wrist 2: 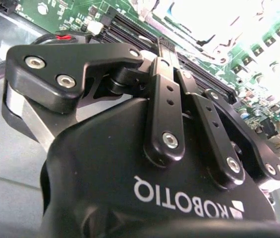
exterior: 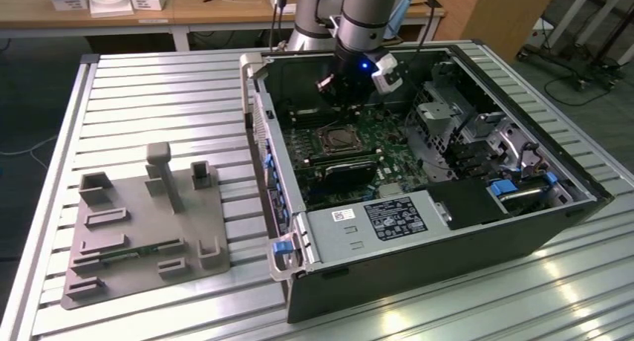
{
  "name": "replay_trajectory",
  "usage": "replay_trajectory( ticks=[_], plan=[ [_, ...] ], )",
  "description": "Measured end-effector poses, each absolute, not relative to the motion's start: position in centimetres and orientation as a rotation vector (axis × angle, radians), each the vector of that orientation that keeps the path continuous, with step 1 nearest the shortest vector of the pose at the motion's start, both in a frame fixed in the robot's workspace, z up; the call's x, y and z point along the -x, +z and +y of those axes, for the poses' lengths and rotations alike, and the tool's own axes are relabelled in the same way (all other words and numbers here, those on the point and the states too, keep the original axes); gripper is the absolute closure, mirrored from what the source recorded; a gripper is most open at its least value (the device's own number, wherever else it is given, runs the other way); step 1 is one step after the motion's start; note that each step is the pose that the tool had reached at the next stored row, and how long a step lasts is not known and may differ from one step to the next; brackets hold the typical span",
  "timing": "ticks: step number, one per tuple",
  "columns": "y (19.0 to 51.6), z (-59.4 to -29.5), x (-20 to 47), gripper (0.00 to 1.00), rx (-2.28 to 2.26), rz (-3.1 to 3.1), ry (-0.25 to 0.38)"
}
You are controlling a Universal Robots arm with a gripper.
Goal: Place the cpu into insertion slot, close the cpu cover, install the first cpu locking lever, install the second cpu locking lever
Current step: 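Install the first cpu locking lever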
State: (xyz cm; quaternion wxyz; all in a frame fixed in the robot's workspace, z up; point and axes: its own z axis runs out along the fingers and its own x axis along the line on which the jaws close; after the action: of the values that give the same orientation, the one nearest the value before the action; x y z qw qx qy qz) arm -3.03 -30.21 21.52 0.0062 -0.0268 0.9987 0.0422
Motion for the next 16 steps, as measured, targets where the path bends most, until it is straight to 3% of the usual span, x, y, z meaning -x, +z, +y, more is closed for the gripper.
replay_trajectory(
  ticks=[16],
  plan=[
    [20.97, -30.16, 2.99, 0.90, 0.081, 3.115, 0.130]
  ],
)
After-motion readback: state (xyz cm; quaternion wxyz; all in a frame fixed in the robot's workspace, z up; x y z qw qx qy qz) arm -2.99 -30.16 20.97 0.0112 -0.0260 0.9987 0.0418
